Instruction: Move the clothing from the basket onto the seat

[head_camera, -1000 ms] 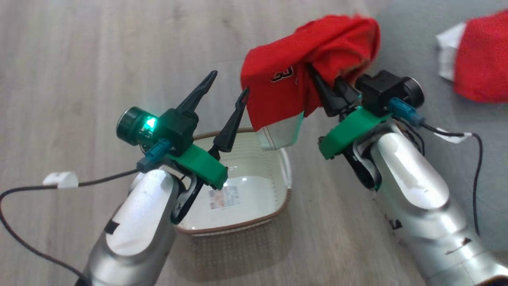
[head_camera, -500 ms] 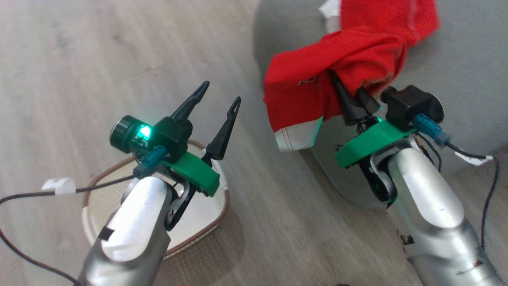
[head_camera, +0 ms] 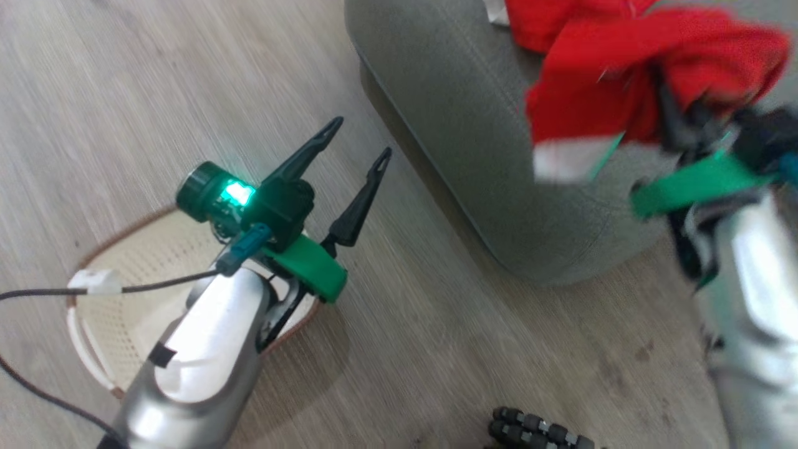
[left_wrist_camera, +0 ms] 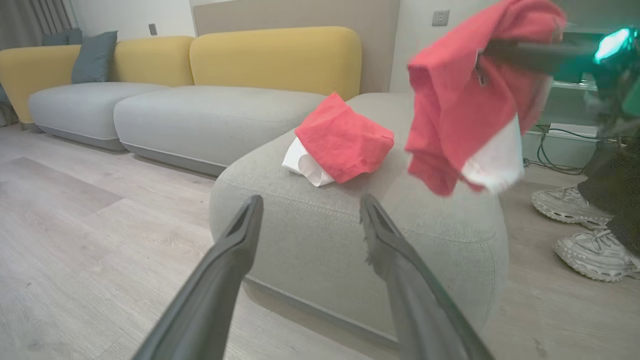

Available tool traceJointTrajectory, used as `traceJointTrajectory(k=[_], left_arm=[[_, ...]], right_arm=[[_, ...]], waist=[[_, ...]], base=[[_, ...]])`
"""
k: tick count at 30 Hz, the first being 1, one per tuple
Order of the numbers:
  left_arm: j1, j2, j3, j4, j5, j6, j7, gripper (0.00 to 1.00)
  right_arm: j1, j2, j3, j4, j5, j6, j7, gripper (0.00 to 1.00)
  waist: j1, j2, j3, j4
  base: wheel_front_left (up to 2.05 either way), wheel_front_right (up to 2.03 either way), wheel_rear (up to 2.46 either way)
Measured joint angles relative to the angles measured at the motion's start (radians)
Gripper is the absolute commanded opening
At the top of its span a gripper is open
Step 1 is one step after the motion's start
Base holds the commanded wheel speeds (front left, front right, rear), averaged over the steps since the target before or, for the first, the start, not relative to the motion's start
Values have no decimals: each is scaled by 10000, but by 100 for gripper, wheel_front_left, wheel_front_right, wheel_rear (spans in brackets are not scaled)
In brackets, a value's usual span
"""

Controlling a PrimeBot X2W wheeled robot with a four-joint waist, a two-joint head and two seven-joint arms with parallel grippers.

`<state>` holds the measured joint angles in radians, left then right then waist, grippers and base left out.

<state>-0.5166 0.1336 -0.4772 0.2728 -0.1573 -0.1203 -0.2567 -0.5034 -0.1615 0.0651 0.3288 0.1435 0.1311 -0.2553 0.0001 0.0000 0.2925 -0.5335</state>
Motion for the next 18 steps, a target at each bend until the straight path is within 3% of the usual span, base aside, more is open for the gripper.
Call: traceJointTrajectory(k=[6,13,18], left_arm=[[-117,577,-299,-493,0,-10,153,100],[-939,1041,-732,-1365,-13,-90,464,100],[-1095,1281,-1122,-1682,-360,-90,619,100]], right_arm=[[-1986,-198,-1243,554,-21,0,-2,0],[-4236,-972,-2826,1434,-391,0,12,0],[-5743,-1705,-4138,1967,-756,2,817,0]], waist=[[1,0,1094,130],[3,0,2439,728],[3,-1,3176,1418]], base=[[0,0,0],[0,0,0],[0,0,0]])
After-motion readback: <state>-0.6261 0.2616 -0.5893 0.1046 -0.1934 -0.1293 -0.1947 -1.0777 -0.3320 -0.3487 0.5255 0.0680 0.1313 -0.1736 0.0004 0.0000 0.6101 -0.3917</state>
